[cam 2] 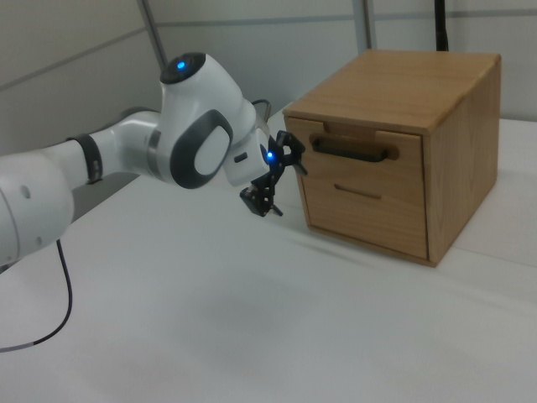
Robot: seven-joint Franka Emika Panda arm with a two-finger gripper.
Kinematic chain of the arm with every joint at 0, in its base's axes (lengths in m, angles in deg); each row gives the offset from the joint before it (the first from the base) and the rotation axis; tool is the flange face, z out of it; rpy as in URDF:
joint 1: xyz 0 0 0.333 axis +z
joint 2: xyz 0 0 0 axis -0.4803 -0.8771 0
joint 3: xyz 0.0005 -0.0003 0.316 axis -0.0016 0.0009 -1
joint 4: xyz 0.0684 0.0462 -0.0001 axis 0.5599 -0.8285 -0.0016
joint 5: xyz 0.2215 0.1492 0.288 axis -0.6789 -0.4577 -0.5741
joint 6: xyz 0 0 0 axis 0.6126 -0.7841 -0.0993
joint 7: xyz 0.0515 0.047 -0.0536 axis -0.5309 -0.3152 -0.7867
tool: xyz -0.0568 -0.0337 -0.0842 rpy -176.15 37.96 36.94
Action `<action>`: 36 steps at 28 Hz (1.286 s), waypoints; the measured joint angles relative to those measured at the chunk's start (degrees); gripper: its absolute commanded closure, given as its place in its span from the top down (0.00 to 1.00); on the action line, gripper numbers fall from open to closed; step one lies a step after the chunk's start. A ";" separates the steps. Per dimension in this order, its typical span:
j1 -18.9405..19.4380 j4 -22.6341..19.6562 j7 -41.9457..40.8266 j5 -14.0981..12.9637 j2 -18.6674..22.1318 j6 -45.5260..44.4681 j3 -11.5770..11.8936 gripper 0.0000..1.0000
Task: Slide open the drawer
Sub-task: 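Move the open gripper toward the black handle of the upper drawer, then position the gripper around the black bar handle and close it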
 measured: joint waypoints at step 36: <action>-0.65 6.50 0.73 -0.01 -17.91 42.41 0.09 0.16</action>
